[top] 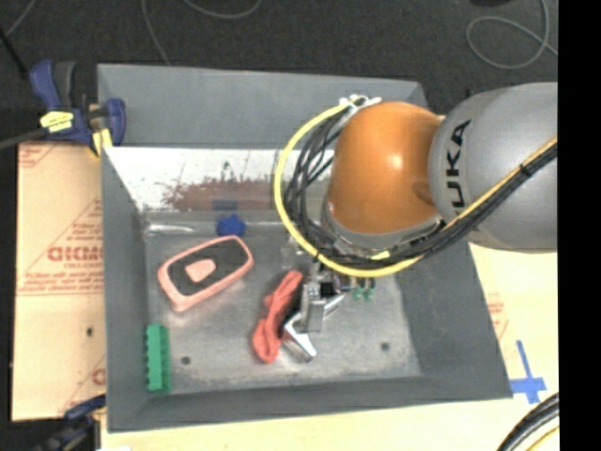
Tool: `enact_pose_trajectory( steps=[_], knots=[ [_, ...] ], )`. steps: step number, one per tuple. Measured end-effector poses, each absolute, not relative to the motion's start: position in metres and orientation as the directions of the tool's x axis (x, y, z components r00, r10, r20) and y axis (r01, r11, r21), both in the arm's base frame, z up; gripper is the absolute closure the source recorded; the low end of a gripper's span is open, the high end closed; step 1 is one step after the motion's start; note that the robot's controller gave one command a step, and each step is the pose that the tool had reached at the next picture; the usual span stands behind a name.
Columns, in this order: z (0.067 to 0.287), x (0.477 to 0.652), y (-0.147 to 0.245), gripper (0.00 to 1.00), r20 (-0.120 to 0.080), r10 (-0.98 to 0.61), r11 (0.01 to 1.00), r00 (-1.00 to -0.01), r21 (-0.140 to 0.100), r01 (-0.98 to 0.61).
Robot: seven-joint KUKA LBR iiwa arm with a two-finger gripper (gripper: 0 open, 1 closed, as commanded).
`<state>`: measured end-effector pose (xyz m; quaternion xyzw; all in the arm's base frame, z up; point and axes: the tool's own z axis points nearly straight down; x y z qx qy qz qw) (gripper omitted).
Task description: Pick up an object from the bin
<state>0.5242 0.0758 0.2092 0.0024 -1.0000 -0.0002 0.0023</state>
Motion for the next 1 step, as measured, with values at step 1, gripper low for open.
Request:
enact_pose_trajectory(
  steps=[1],
  knots=[
    [0.2135, 0.5254, 0.0753, 0.0, -0.003, -0.003, 1.0, -1.0, 0.001, -0.003]
  ],
)
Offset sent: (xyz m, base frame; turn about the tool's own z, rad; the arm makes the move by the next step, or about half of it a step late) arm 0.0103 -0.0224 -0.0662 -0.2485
